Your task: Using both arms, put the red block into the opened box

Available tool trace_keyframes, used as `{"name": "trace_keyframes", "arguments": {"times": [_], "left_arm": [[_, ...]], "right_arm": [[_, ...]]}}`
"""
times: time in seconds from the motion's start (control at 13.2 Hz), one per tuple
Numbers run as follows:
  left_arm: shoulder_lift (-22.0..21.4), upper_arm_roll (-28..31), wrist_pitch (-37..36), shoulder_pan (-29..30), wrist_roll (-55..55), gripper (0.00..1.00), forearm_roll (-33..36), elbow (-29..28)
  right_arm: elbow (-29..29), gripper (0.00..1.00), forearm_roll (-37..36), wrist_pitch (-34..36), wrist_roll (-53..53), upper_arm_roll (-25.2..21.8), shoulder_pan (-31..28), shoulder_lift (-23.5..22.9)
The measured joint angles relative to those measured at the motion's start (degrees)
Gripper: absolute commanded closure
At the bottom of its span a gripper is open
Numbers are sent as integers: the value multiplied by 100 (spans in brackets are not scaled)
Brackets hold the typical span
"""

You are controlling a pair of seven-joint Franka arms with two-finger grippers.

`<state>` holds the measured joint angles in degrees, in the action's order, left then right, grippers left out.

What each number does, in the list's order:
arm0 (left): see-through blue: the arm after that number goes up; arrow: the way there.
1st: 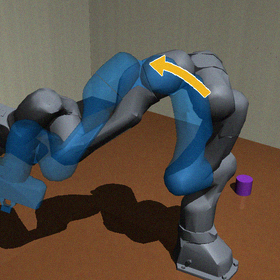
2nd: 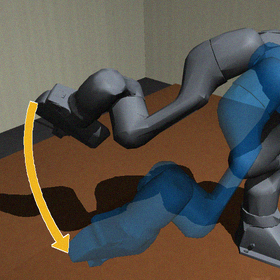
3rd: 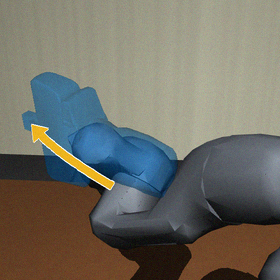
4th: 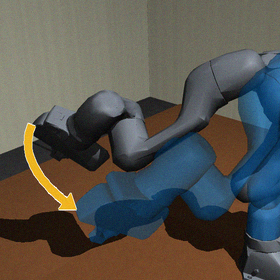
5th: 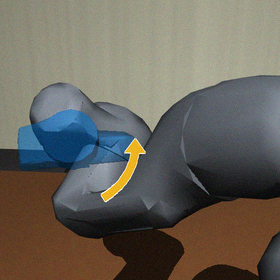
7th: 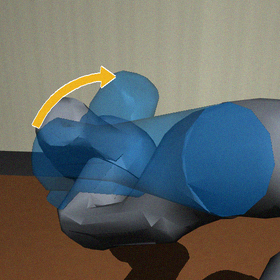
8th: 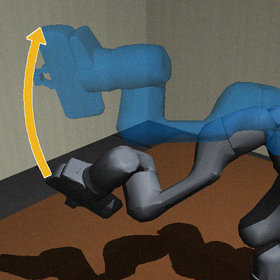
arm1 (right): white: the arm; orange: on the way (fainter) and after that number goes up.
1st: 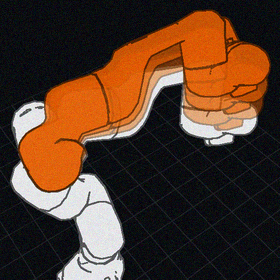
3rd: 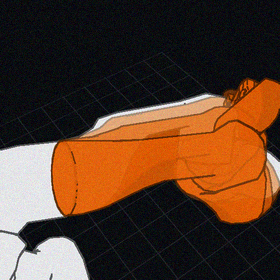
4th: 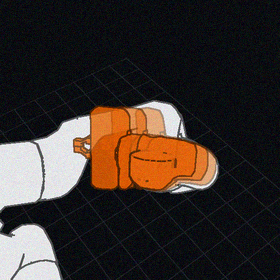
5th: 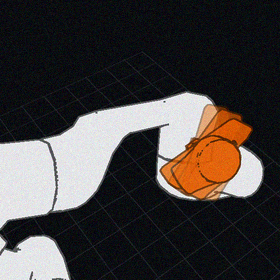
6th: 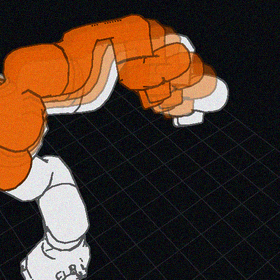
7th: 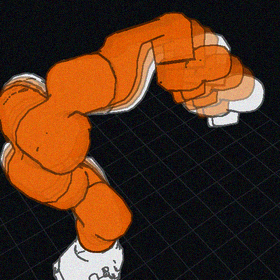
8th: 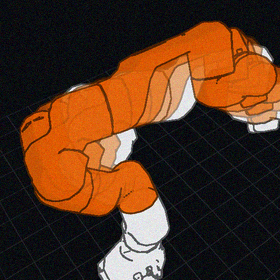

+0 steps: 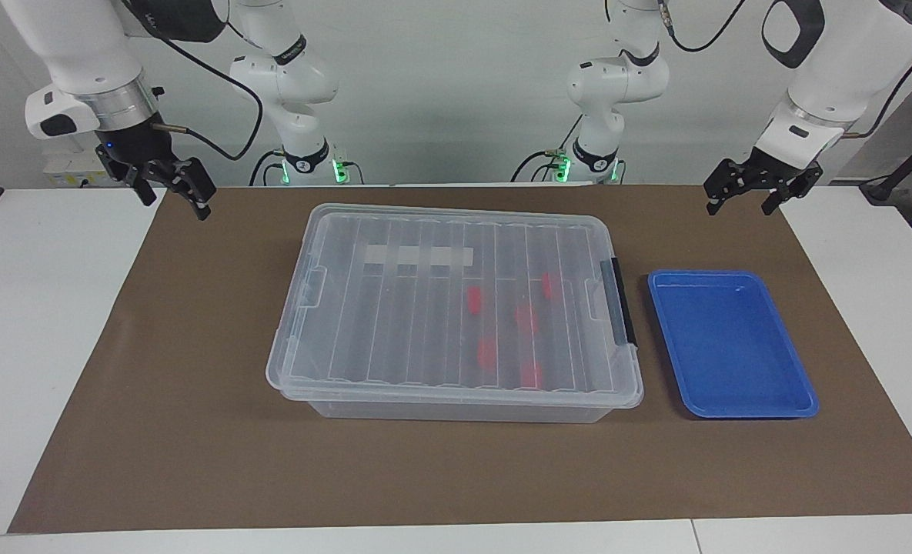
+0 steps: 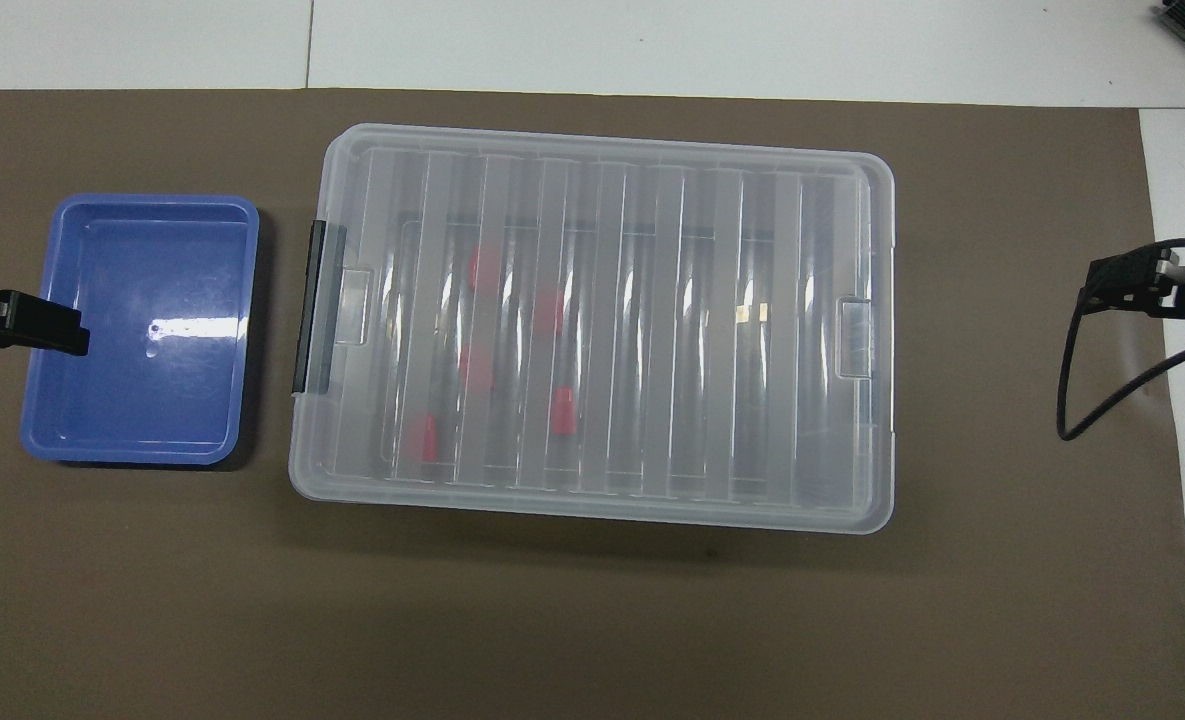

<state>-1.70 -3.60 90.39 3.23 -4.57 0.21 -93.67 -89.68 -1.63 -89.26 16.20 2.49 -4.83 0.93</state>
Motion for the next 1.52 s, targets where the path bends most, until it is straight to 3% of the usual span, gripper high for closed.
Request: {"name": "trace_keyframes", "arguments": {"times": [1.52], "left_arm": [[-1, 0, -7, 0, 0, 0, 0, 0]], "right_arm": [[-24, 0, 15, 406, -511, 96, 98, 5]]}}
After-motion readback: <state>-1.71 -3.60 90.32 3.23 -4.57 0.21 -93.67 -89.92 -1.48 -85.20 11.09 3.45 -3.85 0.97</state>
